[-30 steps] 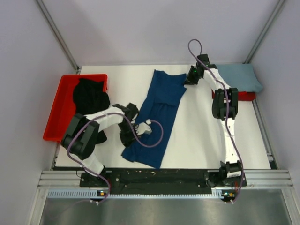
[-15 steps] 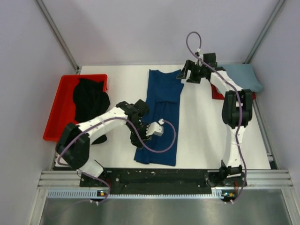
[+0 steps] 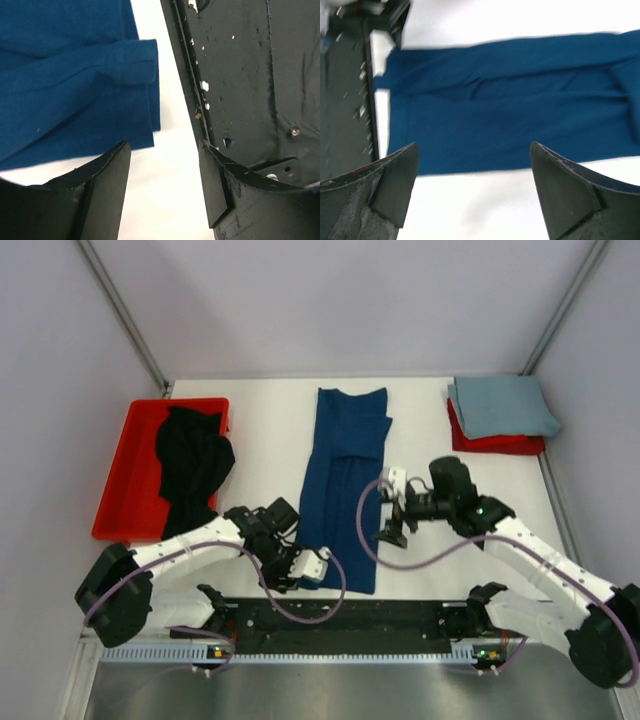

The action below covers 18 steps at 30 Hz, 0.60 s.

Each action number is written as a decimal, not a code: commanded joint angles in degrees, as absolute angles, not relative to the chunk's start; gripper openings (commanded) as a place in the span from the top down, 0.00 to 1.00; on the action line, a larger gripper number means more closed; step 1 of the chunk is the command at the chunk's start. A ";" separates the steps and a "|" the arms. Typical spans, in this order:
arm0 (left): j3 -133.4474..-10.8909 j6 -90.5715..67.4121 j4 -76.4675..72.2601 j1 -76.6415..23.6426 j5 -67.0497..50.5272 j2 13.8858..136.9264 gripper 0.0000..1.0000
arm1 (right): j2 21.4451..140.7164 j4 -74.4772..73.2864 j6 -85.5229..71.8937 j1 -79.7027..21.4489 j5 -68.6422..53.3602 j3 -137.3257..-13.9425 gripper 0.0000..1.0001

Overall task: Fold and stack the t-shirts
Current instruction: Rotate the tshirt 90 degrees, then grab the bottom of the folded rectangular tshirt with both arms

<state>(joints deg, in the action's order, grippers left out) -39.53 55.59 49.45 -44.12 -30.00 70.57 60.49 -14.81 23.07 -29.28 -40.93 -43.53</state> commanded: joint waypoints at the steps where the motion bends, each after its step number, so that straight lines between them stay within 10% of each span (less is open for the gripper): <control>1: -35.34 56.96 38.25 -48.77 -26.56 69.52 0.38 | 52.14 -25.12 40.50 -38.29 -36.52 -36.76 0.21; 11: -33.31 53.88 32.61 -52.12 -17.50 74.35 0.40 | 55.71 -18.73 47.19 -59.85 -20.30 -26.10 0.36; 18: -35.77 49.49 34.80 -55.02 -15.12 78.66 0.78 | 66.26 -13.46 48.69 -63.45 -19.51 -28.04 0.38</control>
<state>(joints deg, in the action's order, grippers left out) -36.25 52.16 33.78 -53.43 -18.00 75.11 63.29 -20.10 46.39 -60.88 -20.12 -26.28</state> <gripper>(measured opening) 0.329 0.625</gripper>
